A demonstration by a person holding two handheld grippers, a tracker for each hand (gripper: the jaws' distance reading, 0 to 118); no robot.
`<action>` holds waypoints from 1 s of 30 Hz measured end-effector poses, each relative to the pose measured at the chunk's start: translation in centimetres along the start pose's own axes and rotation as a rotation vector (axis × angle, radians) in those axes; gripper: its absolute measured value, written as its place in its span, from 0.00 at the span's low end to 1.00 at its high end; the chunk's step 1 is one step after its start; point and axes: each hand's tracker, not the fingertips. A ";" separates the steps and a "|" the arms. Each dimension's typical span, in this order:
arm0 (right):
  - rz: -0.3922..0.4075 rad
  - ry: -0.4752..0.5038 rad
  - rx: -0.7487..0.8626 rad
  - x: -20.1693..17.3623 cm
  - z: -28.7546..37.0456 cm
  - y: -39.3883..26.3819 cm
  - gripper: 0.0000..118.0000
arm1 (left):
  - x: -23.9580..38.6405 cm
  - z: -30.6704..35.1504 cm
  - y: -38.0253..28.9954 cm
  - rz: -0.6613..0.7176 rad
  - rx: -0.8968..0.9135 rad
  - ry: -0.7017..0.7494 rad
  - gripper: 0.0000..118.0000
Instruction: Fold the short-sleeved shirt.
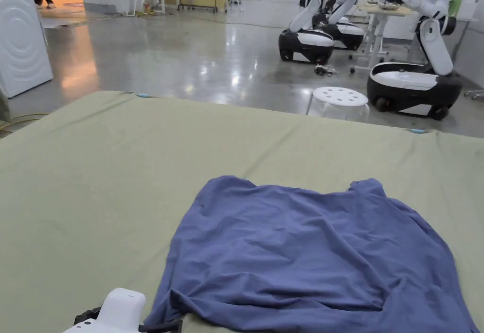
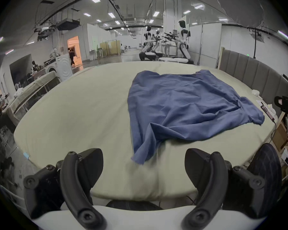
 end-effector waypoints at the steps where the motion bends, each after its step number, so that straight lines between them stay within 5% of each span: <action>1: -0.004 -0.014 -0.024 0.3 -0.3 0.0 0.03 | 0.4 -0.8 0.4 -0.014 -0.005 0.005 0.86; 5: -0.046 -0.070 -0.139 2.4 -1.8 0.0 0.03 | 1.2 -3.7 1.7 -0.043 -0.048 0.003 0.82; 6: -0.062 -0.081 -0.173 3.0 -2.2 0.0 0.03 | 1.3 -4.0 1.8 -0.041 -0.061 0.006 0.71; 8: -0.074 -0.093 -0.247 4.3 -3.0 -0.1 0.03 | 1.6 -4.4 2.0 -0.022 -0.070 0.037 0.00; 9: -0.064 -0.084 -0.266 4.7 -3.5 -0.3 0.05 | 1.7 -4.3 2.1 -0.025 -0.051 0.035 0.00; 12: -0.011 -0.033 -0.301 5.2 -5.1 -1.0 0.75 | 1.4 -4.3 2.4 0.020 -0.071 -0.003 0.00; 13: 0.014 -0.032 -0.334 5.1 -5.9 -1.1 0.89 | 1.6 -4.1 2.3 0.009 -0.066 0.001 0.00; 18: 0.059 -0.026 -0.429 5.2 -10.8 -0.8 0.86 | 1.7 -4.1 2.2 -0.001 -0.073 0.006 0.00; 19: 0.006 0.016 -0.439 5.4 -11.4 -0.7 0.54 | 1.7 -4.1 2.2 -0.001 -0.070 0.004 0.00; 20: -0.045 0.026 -0.428 5.9 -11.5 -0.7 0.10 | 1.7 -4.1 2.1 -0.006 -0.067 -0.011 0.00; 25: -0.129 -0.005 -0.362 5.8 -9.0 0.1 0.07 | 2.0 -2.0 2.6 -0.057 -0.077 0.018 0.00; 30: -0.110 -0.001 -0.325 5.5 -6.5 2.9 0.07 | 1.3 0.5 5.2 -0.092 -0.041 0.015 0.00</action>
